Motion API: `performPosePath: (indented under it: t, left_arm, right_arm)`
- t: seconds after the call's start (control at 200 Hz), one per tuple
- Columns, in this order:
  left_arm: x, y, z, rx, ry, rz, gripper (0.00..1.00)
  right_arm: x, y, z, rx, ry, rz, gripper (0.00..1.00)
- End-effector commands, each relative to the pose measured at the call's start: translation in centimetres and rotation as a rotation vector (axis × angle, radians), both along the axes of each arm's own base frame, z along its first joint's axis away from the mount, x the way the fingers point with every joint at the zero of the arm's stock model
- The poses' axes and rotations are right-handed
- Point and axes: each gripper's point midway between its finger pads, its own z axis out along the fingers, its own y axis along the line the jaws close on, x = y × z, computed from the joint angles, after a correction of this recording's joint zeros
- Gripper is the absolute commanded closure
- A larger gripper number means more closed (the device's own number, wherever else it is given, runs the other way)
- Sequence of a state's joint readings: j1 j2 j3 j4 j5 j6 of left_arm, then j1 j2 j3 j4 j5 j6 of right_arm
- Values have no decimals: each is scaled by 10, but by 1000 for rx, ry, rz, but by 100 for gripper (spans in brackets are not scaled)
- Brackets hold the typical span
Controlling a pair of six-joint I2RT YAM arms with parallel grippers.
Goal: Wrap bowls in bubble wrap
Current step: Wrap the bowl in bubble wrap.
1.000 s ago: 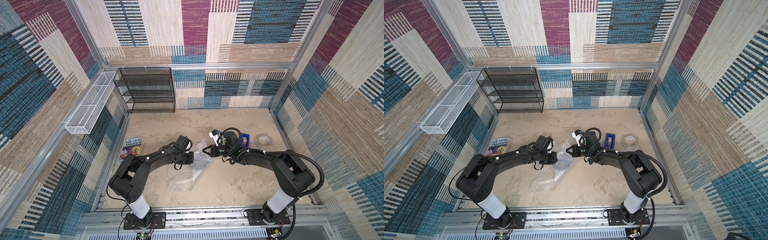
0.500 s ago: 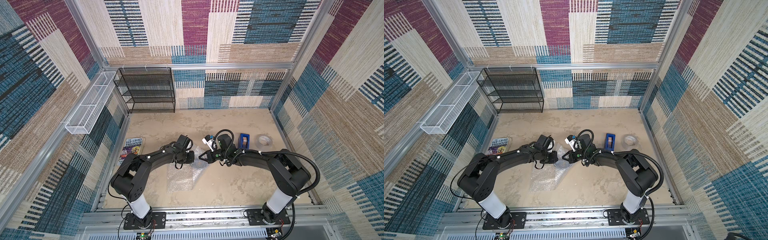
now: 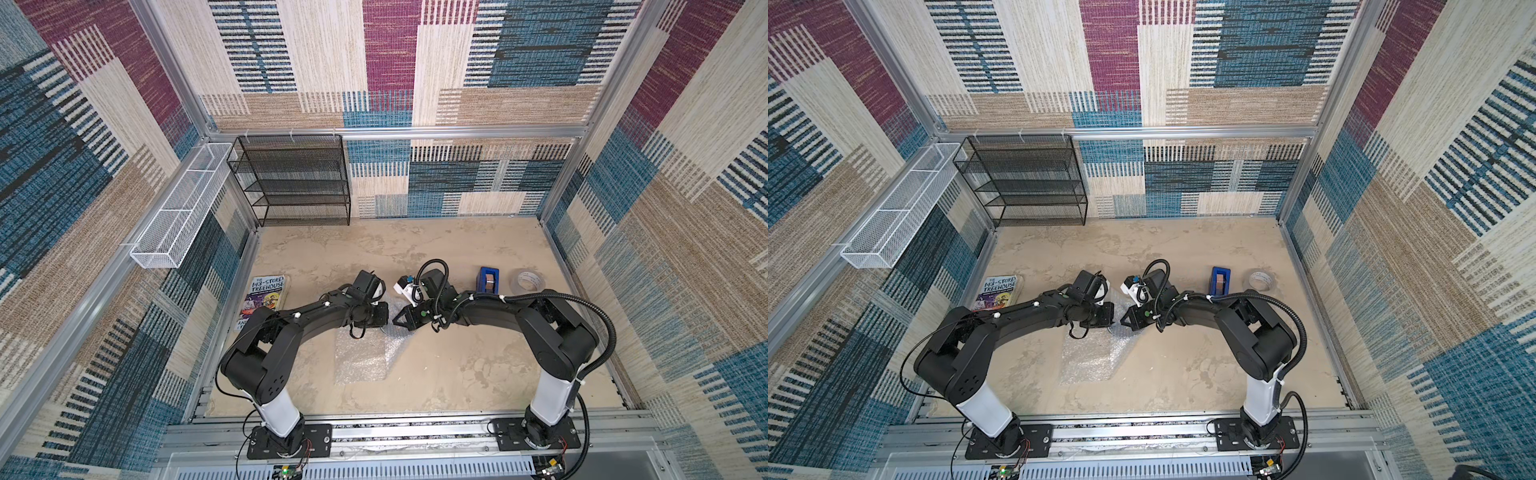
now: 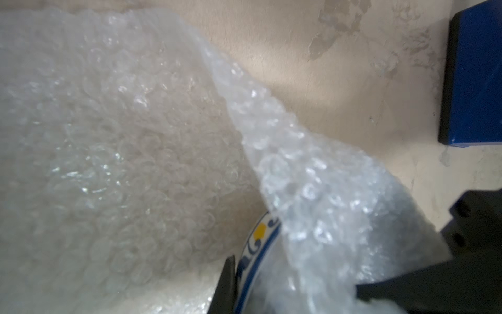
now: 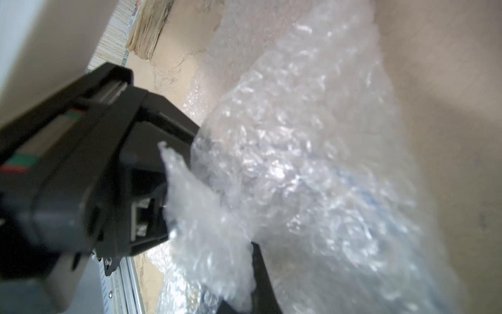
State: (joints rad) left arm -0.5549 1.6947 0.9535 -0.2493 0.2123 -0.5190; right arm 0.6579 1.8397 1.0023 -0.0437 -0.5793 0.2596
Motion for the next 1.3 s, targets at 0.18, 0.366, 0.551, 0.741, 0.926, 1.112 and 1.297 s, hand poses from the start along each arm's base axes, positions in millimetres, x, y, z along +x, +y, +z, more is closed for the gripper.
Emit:
performPosePath:
  t: [0.18,0.366,0.551,0.741,0.926,1.112,1.297]
  left_arm:
    - [1,16,17,36,-68,21,51]
    - [6,16,34,-2,-95,26,39]
    - [0,8,45,-97,-101,40,29]
    - [-6,-2,50,-190,-84,34,23]
    - [-5,-2,51,-202,-95,55,22]
    - [0,-9,31,-200,-27,67,24]
    - [2,-17,14,-217,26,69,30]
  right_arm:
    - [-2,-17,-25,-160,29,-54,100]
    - [-1,-12,-23,-175,19,-48,100]
    - [-2,-11,-25,-191,21,-50,100]
    - [-4,-9,-25,-193,20,-45,100]
    - [-4,-7,-24,-190,15,-39,100]
    - [-5,-4,-22,-186,8,-32,100]
    - [-6,-3,-20,-185,5,-33,100]
